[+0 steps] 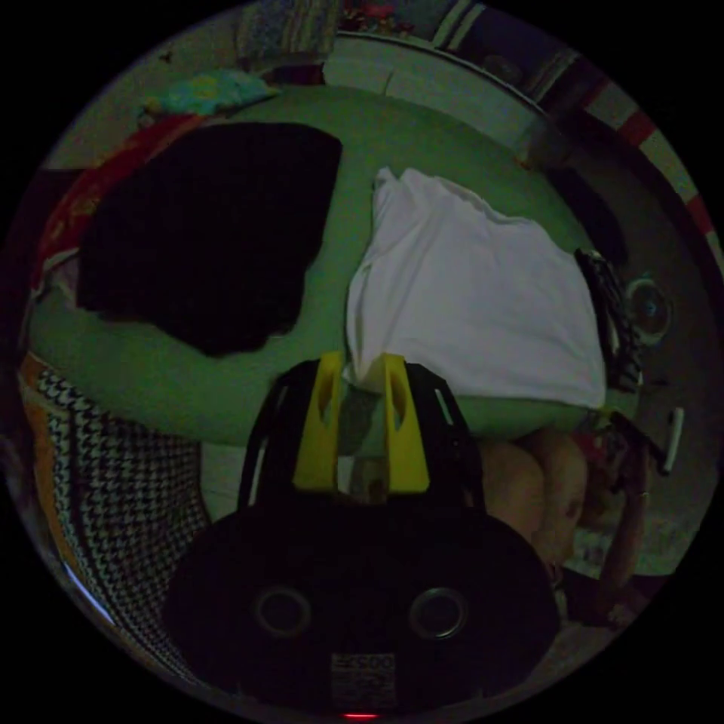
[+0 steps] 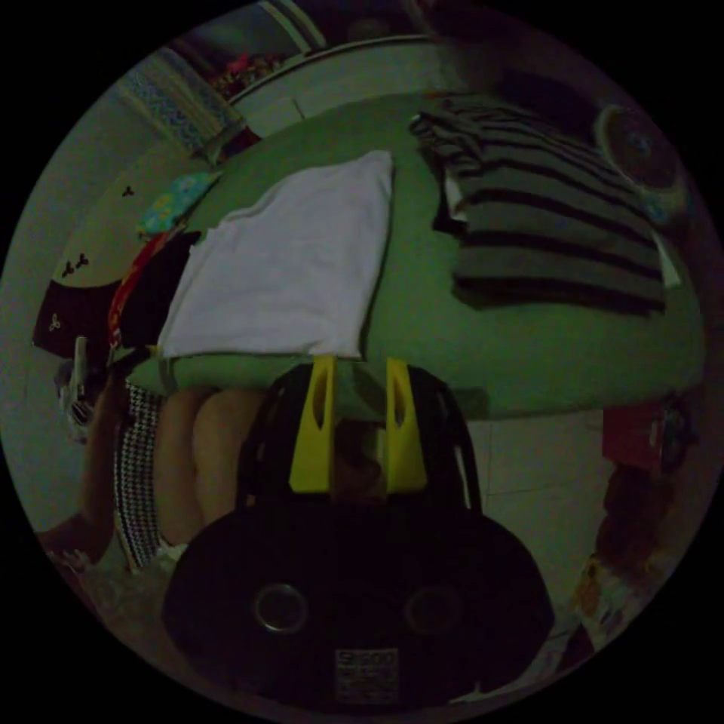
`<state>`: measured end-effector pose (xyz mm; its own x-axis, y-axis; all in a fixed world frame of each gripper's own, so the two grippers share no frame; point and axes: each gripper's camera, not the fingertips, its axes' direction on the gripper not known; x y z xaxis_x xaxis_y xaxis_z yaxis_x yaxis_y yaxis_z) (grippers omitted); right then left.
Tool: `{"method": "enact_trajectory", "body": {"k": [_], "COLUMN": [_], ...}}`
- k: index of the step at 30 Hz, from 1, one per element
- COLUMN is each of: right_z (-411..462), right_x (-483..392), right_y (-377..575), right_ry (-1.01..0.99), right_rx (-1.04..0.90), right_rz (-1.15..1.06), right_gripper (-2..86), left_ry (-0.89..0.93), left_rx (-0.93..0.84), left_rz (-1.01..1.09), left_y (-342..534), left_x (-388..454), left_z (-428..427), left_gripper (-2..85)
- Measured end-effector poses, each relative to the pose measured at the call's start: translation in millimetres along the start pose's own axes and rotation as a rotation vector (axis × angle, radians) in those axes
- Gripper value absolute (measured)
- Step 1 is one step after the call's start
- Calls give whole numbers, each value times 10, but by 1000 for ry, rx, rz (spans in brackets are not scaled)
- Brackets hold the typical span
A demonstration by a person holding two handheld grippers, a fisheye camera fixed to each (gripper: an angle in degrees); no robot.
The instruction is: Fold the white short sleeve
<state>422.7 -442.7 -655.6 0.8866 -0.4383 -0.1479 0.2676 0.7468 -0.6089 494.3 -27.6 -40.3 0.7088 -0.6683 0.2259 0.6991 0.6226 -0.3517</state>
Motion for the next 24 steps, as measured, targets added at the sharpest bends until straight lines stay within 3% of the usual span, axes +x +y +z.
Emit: {"method": "enact_trajectory", "body": {"k": [7,10,14,21,24], "right_z": [-186,-267,-418,-596,-569], "right_x": [289,385,565,836,857], "right_y": [185,163,77,-223,-456], "right_ry": [2,-9,-14,12,4], "right_rx": [32,49,59,80,68], "right_rz": [85,102,116,148,132], "right_gripper": [86,84,81,73,71], "left_ry": [95,230,253,192,135], "left_rx": [75,64,15,-125,-130], "left_rz": [355,523,691,704,639], "left_y": [130,179,244,180,139], "left_x": [1621,2426,3369,4144,4241], "left_z": [121,301,704,1434,1560], "left_gripper": [128,142,164,159,105]}}
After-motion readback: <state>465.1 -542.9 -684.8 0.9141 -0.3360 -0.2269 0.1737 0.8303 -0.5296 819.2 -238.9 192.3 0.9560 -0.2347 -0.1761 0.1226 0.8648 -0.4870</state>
